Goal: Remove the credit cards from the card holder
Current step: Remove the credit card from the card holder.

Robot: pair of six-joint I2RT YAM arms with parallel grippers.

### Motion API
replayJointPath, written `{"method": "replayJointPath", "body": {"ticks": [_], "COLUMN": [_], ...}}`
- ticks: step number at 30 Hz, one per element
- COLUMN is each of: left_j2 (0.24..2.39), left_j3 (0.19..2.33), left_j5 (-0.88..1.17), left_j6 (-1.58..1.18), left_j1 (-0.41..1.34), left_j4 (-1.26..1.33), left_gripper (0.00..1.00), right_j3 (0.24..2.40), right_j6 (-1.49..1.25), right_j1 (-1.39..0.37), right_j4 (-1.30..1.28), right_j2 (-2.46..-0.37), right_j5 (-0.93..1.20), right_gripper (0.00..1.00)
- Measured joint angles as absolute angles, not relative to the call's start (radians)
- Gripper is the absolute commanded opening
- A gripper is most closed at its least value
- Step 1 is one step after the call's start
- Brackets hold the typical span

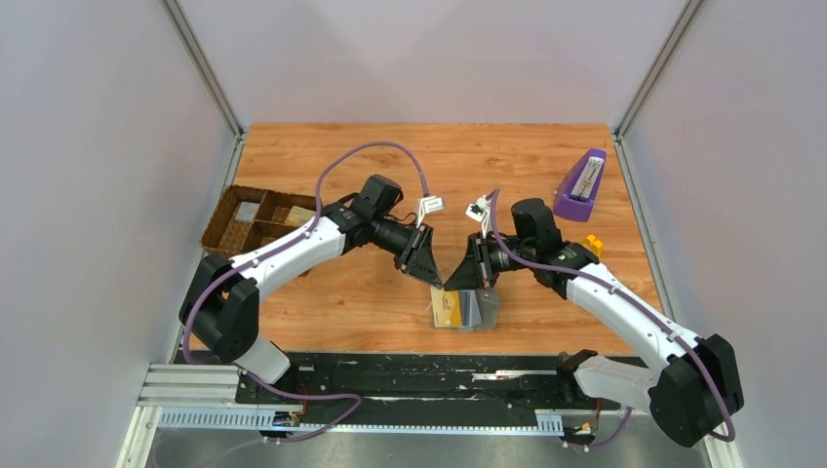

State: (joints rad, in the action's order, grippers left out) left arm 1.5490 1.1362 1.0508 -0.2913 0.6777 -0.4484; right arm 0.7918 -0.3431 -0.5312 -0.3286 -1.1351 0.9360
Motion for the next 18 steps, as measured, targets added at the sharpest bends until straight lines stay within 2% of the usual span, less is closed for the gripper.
{"method": "replayJointPath", "body": {"ticks": [6, 9, 18], "left_j2": [1.507, 1.449, 1.266], "left_j3": [1.081, 1.045, 0.939], "left_j5": [1.007, 0.96, 0.821], "left_j6": [-0.456, -0.535, -0.755], "left_j1": [0.544, 0.484, 0.488], "left_j4": [-0.274, -0.208, 0.022], "left_gripper": [0.56, 0.57, 0.64], "right_j3": [0.783, 0.768, 0.698], "right_j6": [-0.5, -0.611, -0.916], "right_j1": [-0.53, -0.528, -0.527], "right_j4": [-0.257, -0.208, -0.008], "right_j2": [-1.096, -1.047, -0.886], "right_j5": [0.797, 0.67, 0.275], "right_gripper": [0.0, 0.0, 0.0]}}
